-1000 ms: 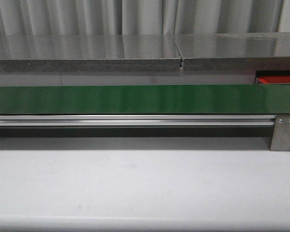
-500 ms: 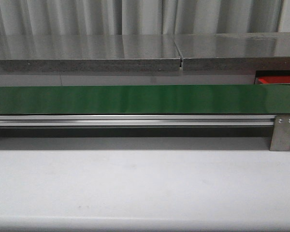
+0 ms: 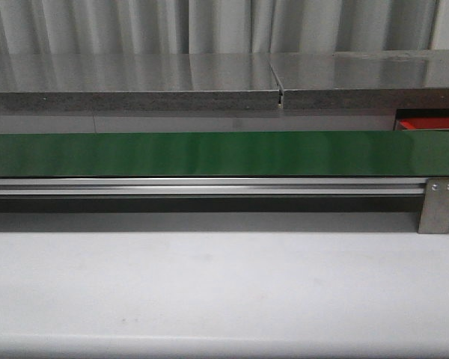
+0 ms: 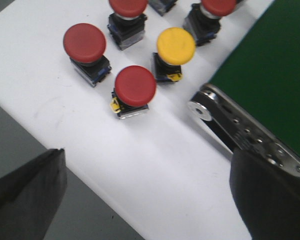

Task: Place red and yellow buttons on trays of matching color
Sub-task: 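Move the left gripper down over the red push-button on the table, then close the left gripper on the red button and lift it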

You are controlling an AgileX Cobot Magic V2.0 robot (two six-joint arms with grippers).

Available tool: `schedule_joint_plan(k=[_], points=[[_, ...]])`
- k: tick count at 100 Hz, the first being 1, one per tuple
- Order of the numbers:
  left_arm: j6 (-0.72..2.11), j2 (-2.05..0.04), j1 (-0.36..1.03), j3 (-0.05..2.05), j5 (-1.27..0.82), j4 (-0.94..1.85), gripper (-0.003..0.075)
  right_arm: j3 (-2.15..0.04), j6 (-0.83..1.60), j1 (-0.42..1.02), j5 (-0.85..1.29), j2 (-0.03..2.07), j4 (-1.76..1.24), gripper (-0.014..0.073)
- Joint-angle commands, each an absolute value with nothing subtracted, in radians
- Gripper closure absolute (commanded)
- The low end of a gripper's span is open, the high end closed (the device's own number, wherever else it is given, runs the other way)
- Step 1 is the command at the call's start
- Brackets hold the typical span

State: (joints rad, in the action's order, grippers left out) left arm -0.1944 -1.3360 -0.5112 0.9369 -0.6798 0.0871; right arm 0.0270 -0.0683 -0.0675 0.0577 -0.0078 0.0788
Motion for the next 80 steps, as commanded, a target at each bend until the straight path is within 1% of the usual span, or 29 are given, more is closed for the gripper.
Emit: schedule_joint_plan(k=[1, 27, 40, 80], points=[[-0.206, -1.379, -0.543, 0.993, -0.618, 0.099, 0.0084, 0.004, -0.068, -0.066, -0.015, -0.028, 0.091, 0.0711], [-0.206, -1.540, -0.567, 1.066, -0.589, 0.102, 0.0084, 0.004, -0.068, -0.066, -0.015, -0.028, 0.091, 0.0711], [-0.206, -1.612, -0.567, 1.118, -0.613, 0.102, 0.0084, 0.004, -0.068, -0.066, -0.015, -0.028, 0.091, 0.0711], [-0.197, -1.721, -0.567, 1.189, -0.630, 0.129, 0.0084, 0.004, -0.068, -0.066, -0.015, -0.028, 0.091, 0.0711]])
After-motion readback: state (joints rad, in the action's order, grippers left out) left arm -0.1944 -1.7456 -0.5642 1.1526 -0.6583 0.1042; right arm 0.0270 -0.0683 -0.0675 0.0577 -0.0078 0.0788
